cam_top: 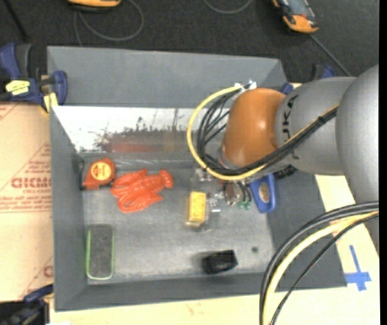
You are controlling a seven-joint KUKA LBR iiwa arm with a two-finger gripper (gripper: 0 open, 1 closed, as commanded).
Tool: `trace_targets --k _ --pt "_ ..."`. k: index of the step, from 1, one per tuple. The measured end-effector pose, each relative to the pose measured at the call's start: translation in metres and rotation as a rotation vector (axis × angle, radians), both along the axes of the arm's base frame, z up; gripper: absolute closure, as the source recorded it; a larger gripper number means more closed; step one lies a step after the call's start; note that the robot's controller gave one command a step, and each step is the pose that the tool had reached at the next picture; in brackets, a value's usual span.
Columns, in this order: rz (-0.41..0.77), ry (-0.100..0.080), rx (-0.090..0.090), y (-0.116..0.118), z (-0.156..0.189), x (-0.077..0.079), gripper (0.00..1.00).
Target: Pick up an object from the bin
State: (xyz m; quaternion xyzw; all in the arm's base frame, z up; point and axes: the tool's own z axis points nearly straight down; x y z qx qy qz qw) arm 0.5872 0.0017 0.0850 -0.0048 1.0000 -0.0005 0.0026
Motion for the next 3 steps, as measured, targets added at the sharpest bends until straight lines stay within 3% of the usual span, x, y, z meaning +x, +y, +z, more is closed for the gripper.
trace_targets --k 1,2,3 --pt "-0.009 0.009 0.002 0.003 -0.007 -0.019 0.00" --pt "0.045 0.000 0.000 -0.006 -0.013 0.003 1.00" --pt "0.045 0.000 0.001 -0.006 -0.013 0.003 1.00"
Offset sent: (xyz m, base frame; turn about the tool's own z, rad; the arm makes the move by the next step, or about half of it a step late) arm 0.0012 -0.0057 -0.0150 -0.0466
